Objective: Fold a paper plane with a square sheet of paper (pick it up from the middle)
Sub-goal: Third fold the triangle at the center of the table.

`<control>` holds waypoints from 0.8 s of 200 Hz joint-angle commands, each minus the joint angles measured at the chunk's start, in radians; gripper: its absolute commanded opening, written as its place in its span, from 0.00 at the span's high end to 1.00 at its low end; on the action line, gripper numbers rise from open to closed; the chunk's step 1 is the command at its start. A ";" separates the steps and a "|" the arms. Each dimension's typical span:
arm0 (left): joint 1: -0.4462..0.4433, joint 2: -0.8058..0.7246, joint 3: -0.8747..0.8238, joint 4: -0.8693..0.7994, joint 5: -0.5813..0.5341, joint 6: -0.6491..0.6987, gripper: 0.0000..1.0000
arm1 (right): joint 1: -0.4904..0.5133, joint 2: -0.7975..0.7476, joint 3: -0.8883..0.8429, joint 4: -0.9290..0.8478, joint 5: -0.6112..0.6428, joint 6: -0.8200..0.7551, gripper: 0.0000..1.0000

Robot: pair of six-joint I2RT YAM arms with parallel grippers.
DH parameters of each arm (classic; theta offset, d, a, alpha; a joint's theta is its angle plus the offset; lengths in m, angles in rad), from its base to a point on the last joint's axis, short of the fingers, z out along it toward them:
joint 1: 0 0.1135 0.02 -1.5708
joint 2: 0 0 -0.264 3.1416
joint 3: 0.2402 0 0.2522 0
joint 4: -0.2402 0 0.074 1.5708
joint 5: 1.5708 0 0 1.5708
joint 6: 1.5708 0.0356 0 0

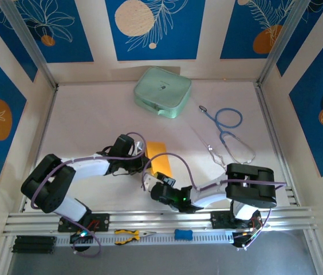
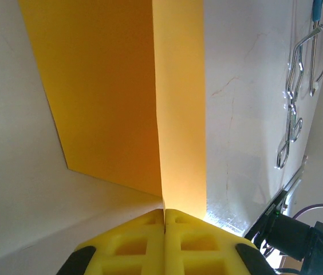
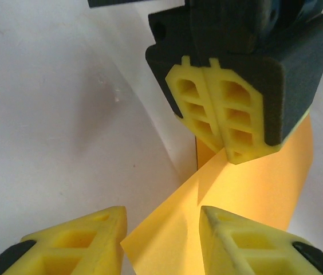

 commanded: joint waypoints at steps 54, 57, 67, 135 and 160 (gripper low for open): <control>0.013 -0.020 -0.010 -0.024 -0.013 -0.001 1.00 | 0.004 -0.041 0.003 0.005 0.016 0.055 0.74; 0.012 -0.019 -0.010 -0.023 -0.012 -0.002 1.00 | 0.003 -0.044 0.001 0.005 0.015 0.057 0.74; 0.013 -0.020 -0.010 -0.024 -0.013 -0.002 1.00 | 0.002 -0.047 -0.002 0.005 0.016 0.060 0.75; 0.013 -0.020 -0.009 -0.026 -0.014 -0.001 1.00 | -0.009 -0.046 0.007 -0.027 0.014 0.088 0.79; 0.013 -0.021 -0.009 -0.027 -0.014 0.001 1.00 | -0.011 -0.043 0.011 -0.042 0.013 0.100 0.77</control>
